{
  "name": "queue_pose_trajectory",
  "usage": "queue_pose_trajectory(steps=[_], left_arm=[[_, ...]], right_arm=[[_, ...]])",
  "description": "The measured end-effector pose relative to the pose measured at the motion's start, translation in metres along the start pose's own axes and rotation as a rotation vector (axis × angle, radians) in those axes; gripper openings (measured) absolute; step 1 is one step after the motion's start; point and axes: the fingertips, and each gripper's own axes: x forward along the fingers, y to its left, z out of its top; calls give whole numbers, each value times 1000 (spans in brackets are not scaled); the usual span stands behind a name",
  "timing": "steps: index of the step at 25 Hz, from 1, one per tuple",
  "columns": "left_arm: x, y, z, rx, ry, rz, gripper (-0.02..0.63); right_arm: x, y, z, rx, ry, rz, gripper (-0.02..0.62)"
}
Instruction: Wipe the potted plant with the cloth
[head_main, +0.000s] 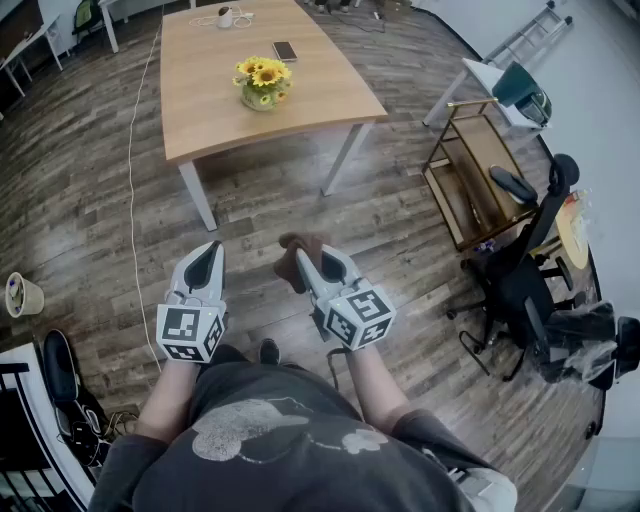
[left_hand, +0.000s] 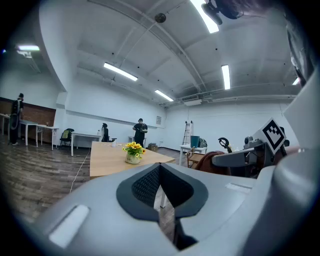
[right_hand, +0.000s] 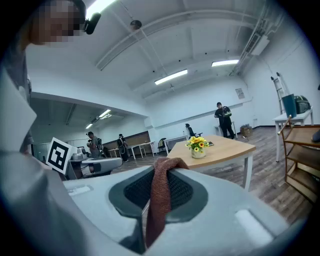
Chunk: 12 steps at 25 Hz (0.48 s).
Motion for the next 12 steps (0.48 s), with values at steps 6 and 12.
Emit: queue_pose_trajectory(steps=[6, 12], left_arm=[[9, 2, -2, 0, 4, -6, 17], [14, -1, -6, -10, 13, -14, 17]], right_arm=[[8, -6, 1, -3, -3, 0, 41], [8, -21, 4, 11, -16, -39, 41]])
